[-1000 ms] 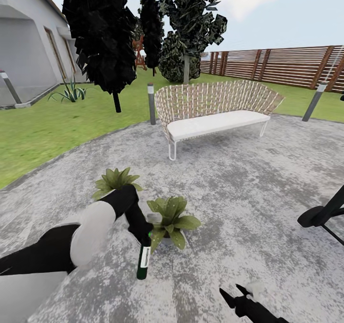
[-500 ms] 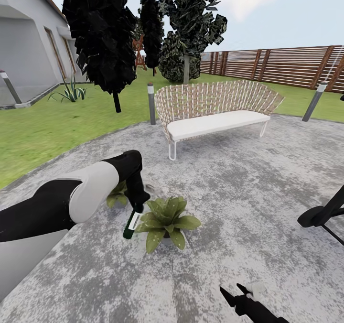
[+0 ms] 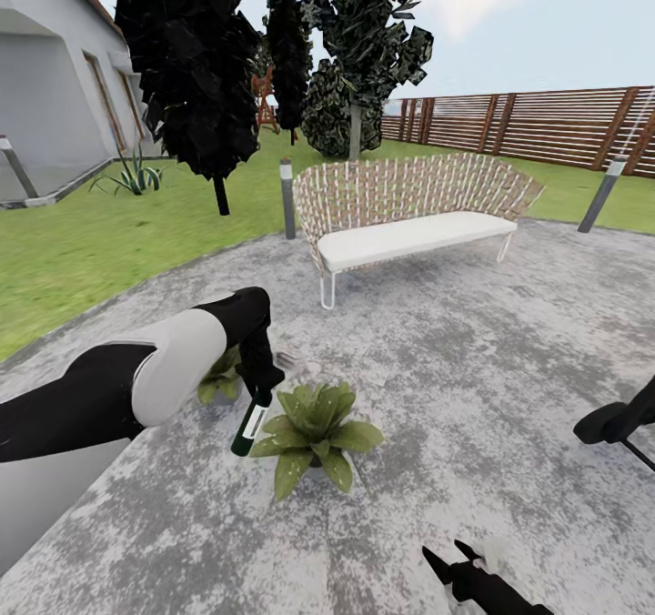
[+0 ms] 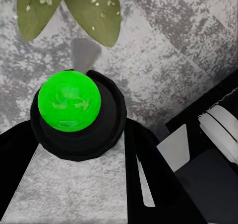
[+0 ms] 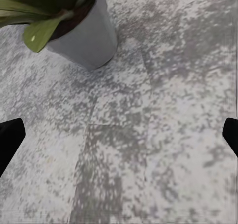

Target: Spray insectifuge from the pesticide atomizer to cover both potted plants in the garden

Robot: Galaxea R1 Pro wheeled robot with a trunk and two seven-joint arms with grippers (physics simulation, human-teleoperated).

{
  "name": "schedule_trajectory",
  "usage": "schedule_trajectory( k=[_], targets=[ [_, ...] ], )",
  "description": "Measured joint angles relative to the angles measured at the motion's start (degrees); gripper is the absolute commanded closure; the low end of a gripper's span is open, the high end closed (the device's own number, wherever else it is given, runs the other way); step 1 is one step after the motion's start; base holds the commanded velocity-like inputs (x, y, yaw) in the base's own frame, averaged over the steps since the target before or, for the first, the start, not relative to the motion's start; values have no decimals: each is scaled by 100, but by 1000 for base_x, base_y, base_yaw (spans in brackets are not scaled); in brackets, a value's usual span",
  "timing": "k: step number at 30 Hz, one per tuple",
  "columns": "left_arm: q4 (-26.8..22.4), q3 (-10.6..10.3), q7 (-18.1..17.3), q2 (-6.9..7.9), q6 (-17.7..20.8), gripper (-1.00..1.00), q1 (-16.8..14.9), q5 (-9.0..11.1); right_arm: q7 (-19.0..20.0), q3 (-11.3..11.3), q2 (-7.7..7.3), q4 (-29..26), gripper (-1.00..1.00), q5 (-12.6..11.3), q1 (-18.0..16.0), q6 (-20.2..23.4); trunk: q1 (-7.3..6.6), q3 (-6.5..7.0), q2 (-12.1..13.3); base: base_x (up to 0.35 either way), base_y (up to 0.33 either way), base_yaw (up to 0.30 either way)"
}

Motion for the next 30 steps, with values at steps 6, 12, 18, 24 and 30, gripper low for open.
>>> schedule_trajectory(
  k=[6,12,18,24,30],
  targets=[
    [-1,5,-2,0,-7,100,38,2,-1,2,-1,0,-100,0,0,0,3,0,0,142,-216,0],
    [-1,8,-7,0,-9,100,41,0,-1,-1,-1,-1,-100,0,0,0,4,0,1,-77,-272,0],
    [14,20,-48,0,-31,100,82,10,-1,2,-1,1,-100,0,0,0,4,0,0,-70,-272,0],
    [19,12,-294,0,-67,100,326,-38,-2,3,0,9,-100,0,0,3,3,0,0,-4,-79,0],
    [16,-2,-313,0,-72,100,351,-46,-2,2,0,3,-100,0,0,0,3,0,0,0,-3,0]
  ],
)
